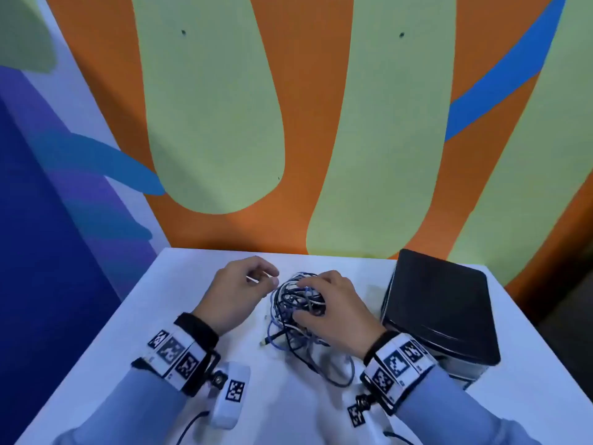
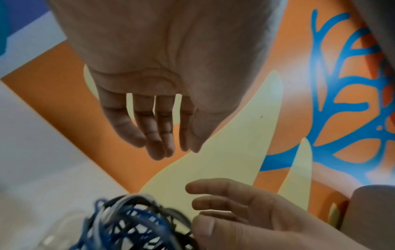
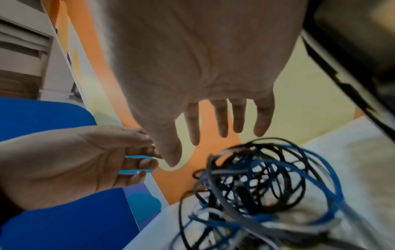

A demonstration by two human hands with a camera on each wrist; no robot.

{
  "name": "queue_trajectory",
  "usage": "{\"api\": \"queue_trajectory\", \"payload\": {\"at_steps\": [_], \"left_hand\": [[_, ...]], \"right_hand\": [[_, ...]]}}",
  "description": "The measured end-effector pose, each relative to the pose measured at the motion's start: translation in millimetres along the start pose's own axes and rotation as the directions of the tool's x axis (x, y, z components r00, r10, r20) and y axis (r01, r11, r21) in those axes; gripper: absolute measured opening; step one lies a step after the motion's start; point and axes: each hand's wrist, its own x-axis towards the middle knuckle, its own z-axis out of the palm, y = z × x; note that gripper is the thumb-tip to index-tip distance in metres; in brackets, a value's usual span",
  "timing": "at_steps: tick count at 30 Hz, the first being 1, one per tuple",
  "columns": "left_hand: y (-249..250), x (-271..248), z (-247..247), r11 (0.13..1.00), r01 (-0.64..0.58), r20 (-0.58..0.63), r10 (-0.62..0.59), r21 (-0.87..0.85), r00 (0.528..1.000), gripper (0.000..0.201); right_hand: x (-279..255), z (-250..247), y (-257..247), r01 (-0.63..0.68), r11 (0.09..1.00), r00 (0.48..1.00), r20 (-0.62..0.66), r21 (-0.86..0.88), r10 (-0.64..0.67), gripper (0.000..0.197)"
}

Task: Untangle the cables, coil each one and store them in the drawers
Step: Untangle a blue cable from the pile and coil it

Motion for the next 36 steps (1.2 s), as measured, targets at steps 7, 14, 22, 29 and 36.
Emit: {"api": "queue_trajectory", "payload": {"at_steps": [7,14,22,29,36], "left_hand": [[-45.1,28.8,37.2,0.989,0.066,0.095,-0.078,0.129,0.992,0.005],[-64.3,36.4,51.4,0.989,0.013,0.107,0.003,-0.149,0.994,0.016],[-74.5,23.2,57.7,0.951,-0.02,-0.066,0.0,-0.31,0.998,0.018],[-76.4,13.3,48.9,0.977,0.033,-0.062,-0.047,-0.212,0.997,0.024],[-58.9,4.9,53.2,0.925,0.076,-0.003,-0.083,-0.372,0.997,0.036]], "right_hand": [[17.2,26.0,24.3,-0.048,0.982,0.997,-0.074,-0.182,0.035,0.043],[32.0,44.1,41.8,0.023,0.992,0.974,-0.222,-0.127,-0.052,0.033],[19.4,50.7,47.8,0.056,0.998,0.947,-0.315,-0.011,-0.057,0.027],[10.8,57.4,55.4,0.092,0.979,0.914,-0.406,0.18,-0.011,0.021],[1.4,63.1,55.3,0.279,0.827,0.867,-0.498,0.488,0.002,0.018]]}}
